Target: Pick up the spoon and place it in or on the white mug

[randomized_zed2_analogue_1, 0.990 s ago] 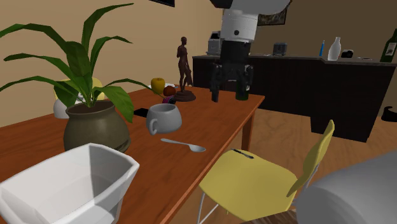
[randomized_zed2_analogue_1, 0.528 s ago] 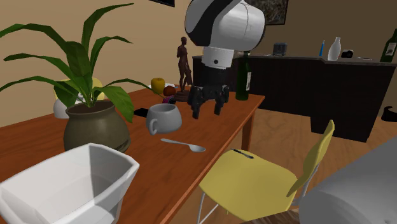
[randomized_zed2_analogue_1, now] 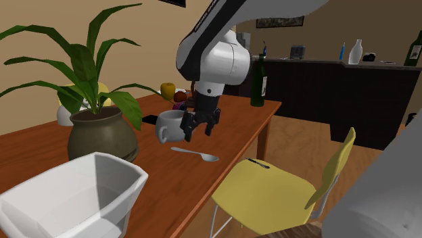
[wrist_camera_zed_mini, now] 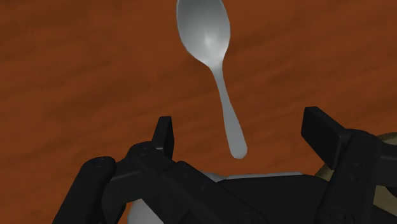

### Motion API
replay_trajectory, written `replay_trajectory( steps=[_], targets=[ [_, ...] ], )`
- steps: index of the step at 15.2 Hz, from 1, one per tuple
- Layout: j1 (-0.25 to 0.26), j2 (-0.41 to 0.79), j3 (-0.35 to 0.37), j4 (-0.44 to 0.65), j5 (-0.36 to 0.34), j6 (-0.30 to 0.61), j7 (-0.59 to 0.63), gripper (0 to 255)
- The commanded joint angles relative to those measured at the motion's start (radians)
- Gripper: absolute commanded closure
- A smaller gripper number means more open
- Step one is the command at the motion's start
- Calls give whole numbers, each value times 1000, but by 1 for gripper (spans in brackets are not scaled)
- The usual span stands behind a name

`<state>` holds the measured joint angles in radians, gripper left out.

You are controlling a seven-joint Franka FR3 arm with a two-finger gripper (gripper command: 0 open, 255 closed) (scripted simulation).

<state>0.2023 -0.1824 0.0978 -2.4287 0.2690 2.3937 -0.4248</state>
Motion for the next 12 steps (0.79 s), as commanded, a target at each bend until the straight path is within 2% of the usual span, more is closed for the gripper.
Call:
replay_trajectory(
  steps=[1, 9, 12],
  targets=[
    [17, 67, 7, 25, 24, 60, -41, 0],
    [31, 168, 20, 20, 49, 170, -61, 0],
    [31, 168, 20, 20, 49, 170, -61, 0]
  ],
)
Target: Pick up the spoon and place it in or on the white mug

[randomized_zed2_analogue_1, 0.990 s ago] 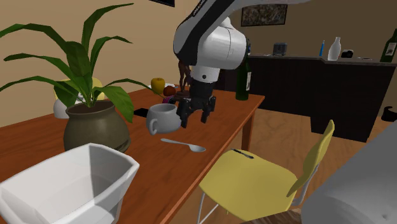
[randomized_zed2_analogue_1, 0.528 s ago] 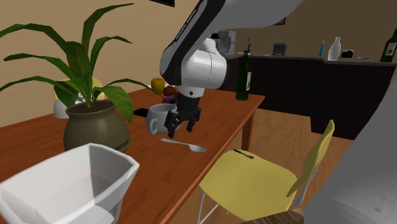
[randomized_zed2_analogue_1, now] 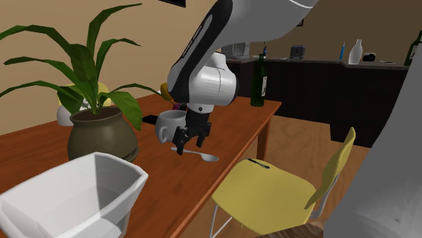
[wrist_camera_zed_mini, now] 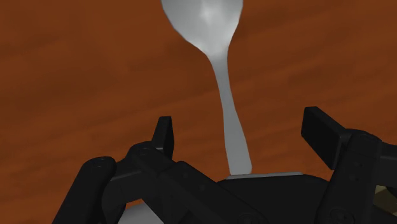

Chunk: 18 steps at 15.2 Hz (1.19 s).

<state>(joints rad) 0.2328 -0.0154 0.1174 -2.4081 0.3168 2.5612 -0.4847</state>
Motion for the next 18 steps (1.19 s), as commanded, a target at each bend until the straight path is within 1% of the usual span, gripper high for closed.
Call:
replay_trajectory(
  steps=[1, 5, 6, 15, 18],
  targets=[
    [0, 1, 0, -1, 1, 3, -1, 0],
    [0, 1, 0, -1, 1, 2, -1, 0],
    [0, 1, 0, -1, 1, 2, -1, 255],
    [0, 1, 0, -1, 1, 2, -1, 255],
    [-2, -28, -1, 11, -11, -38, 13, 255]
  ],
)
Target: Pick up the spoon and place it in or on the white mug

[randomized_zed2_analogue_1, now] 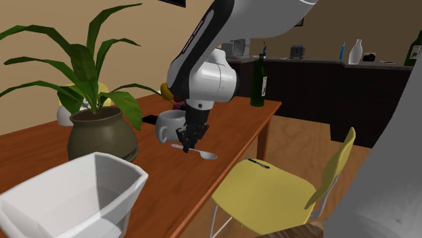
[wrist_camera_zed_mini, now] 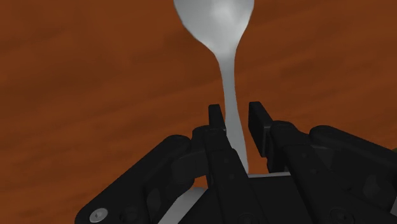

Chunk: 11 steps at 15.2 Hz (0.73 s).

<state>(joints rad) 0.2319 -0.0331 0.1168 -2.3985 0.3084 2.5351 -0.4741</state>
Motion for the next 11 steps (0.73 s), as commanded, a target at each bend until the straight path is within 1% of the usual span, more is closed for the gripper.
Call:
replay_trajectory(
  steps=[1, 11],
  targets=[
    [-2, -20, -1, 6, -6, -26, 7, 255],
    [-9, -101, -6, 63, -37, -162, 45, 255]
  ],
)
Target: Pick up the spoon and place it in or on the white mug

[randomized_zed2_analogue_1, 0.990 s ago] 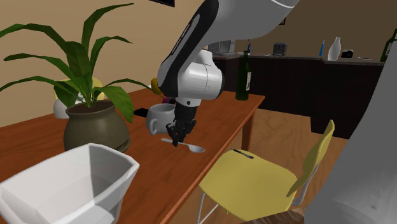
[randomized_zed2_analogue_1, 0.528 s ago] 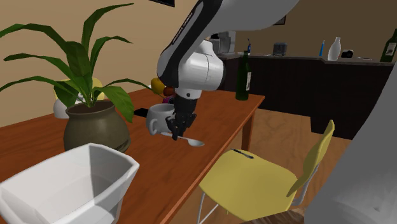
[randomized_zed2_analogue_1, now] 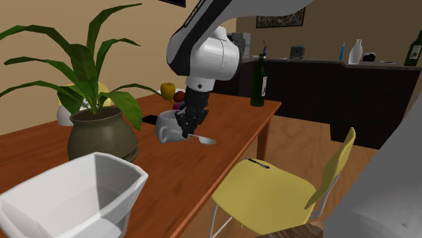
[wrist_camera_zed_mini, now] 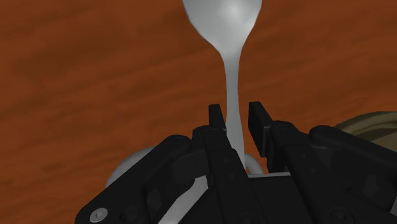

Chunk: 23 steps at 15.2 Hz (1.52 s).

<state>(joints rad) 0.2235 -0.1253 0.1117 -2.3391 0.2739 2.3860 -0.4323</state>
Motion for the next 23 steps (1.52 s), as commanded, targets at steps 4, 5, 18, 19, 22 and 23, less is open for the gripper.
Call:
replay_trajectory(
  steps=[4, 5, 18, 19, 22, 23],
  targets=[
    [-3, -35, -2, 33, -12, -68, 16, 255],
    [-4, -41, -3, 41, -14, -81, 19, 255],
    [-11, -98, -8, 161, -38, -256, 55, 255],
    [-12, -99, -9, 167, -39, -264, 57, 255],
    [-12, 19, -2, 301, -56, -277, 74, 255],
    [-12, 59, 0, 348, -62, -284, 80, 255]
  ],
)
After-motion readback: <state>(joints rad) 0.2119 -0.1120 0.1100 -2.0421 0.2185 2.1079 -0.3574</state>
